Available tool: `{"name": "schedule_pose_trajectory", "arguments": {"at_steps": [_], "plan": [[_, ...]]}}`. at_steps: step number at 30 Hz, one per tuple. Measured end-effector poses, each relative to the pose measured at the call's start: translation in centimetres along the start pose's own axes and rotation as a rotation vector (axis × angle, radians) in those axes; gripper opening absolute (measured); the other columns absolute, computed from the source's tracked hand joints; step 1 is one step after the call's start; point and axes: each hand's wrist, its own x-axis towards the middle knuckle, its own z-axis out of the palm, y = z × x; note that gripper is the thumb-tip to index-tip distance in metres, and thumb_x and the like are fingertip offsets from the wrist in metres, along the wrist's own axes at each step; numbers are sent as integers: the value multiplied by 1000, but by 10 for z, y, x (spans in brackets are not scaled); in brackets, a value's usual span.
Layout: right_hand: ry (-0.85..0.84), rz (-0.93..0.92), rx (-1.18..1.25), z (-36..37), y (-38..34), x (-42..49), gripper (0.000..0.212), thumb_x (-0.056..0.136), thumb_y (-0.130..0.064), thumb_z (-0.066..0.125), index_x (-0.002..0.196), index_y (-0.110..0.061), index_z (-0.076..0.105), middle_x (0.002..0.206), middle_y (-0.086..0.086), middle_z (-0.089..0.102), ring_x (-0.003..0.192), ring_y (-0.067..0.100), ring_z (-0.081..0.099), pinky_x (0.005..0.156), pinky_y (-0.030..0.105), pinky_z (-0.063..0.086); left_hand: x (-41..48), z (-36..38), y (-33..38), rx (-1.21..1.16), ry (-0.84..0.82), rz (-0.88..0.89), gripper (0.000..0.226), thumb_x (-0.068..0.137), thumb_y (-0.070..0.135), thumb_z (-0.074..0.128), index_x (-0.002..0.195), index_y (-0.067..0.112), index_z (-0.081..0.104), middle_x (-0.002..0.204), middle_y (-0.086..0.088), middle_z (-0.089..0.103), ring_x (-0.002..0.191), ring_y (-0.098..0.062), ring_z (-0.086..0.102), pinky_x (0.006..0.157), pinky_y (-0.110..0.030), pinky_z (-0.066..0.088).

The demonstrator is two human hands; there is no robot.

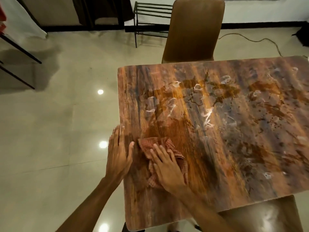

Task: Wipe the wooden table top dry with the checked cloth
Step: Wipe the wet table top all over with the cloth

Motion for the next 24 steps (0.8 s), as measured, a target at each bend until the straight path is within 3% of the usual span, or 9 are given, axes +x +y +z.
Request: {"name": "schedule_pose_trajectory", "arguments": {"at_steps": [3,5,9,11,14,17,19,22,24], "plan": [[83,248,1,-27,44,27,59,112,-40,10,167,-22,4,175,-2,-10,162,20,-10,130,53,7,9,4,-8,-1,7,23,66,103,49,32,161,24,12,170,5,9,153,-3,0,122,-21,-8],[122,327,20,-39,31,73,60,113,-38,16,167,-17,2,174,4,-11,161,25,-12,131,53,1,11,5,-8,-11,8,23,65,103,47,34,161,23,14,169,4,11,151,-1,0,123,-21,-7],[55,-103,14,-3,-44,70,66,108,-34,35,167,-19,11,176,3,0,162,22,-2,131,51,12,7,4,-2,-10,11,51,64,104,43,34,161,20,17,169,-1,15,155,-13,9,127,-34,4],[64,-137,-11,0,-19,41,62,110,-42,30,167,-23,13,176,-3,-2,162,17,-2,131,48,13,7,5,6,-4,-2,43,65,104,44,33,161,20,16,169,-2,14,156,-17,10,127,-38,7],[118,195,27,-33,70,34,61,112,-47,21,167,-27,5,175,-7,-8,161,15,-8,132,50,6,5,15,23,21,-33,58,66,103,49,31,161,23,14,169,3,10,156,-14,8,127,-37,5],[147,496,68,-70,129,59,63,111,-46,17,167,-20,3,175,2,-8,162,25,-8,131,54,0,9,28,47,25,-49,56,67,103,54,29,161,28,11,170,6,8,156,-13,7,127,-44,10],[122,373,15,-73,117,73,63,110,-46,15,167,-21,3,175,5,-8,161,30,-9,130,58,1,10,39,65,88,-53,76,68,102,58,25,161,29,9,170,7,8,157,-13,7,126,-50,13],[34,-56,-58,-58,112,55,64,108,-55,18,167,-31,8,175,-3,-7,162,25,-5,128,57,9,18,51,90,162,-45,101,66,103,59,21,161,31,6,170,9,8,156,-10,7,126,-48,16],[50,9,-25,-67,159,41,68,106,-66,18,166,-39,6,175,-8,-10,162,20,-9,128,57,4,29,63,110,132,-68,105,66,104,56,25,161,30,7,170,9,6,156,-9,6,127,-46,14]]}}
